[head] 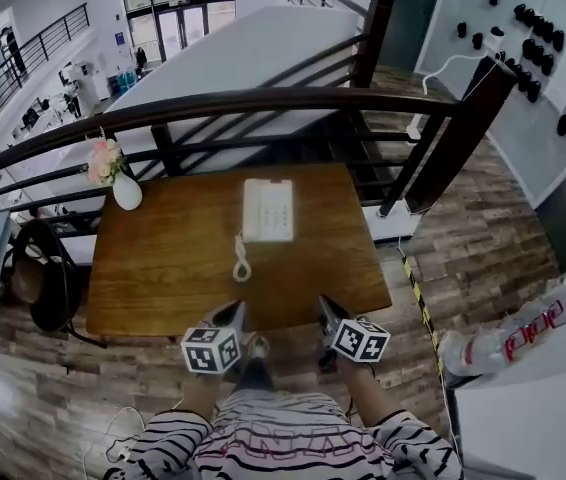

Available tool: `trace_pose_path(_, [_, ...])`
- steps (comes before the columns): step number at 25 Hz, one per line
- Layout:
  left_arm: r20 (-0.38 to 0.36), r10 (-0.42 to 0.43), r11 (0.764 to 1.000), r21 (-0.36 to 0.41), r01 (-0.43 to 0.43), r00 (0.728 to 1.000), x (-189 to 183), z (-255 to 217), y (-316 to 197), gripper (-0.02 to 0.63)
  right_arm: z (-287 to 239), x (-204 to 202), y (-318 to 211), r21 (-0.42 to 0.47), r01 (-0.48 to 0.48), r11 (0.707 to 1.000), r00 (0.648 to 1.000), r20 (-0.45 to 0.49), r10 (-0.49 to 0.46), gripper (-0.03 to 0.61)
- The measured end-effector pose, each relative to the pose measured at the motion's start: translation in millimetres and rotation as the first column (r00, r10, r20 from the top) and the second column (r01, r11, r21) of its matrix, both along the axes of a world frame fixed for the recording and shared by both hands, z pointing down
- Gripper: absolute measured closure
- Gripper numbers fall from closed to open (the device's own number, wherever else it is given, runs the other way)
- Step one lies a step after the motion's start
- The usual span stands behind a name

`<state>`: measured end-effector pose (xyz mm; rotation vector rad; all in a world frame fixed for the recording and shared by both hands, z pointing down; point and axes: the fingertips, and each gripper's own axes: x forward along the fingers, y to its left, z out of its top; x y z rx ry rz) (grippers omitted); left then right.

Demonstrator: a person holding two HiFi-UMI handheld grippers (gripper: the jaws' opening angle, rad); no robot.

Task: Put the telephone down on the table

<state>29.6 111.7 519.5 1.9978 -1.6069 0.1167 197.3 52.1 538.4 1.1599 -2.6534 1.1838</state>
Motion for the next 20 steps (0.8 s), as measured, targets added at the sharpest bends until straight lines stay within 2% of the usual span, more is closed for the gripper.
trace_pose_path(4, [0.02, -0.003, 1.0, 0.003, 0.003, 1.0, 9, 1, 33, 0.611, -1, 15, 28, 0.008, 0.001, 1.0, 1.0, 0.0, -0.001, 0.578])
trace_pose_path(11, [0.016, -0.025, 1.0, -0.004, 0.025, 1.0, 14, 1, 77, 0.611, 0, 40, 69, -0.041, -0.037, 0.998, 0.998, 0.046, 0.039, 0.578])
trace_pose_path(20, [0.005, -0.041, 0.999, 0.017, 0.041, 0.999, 14, 0, 114, 0.611, 5, 56, 105, -0.044, -0.054, 0.998, 0.998, 0.025, 0.055, 0.578])
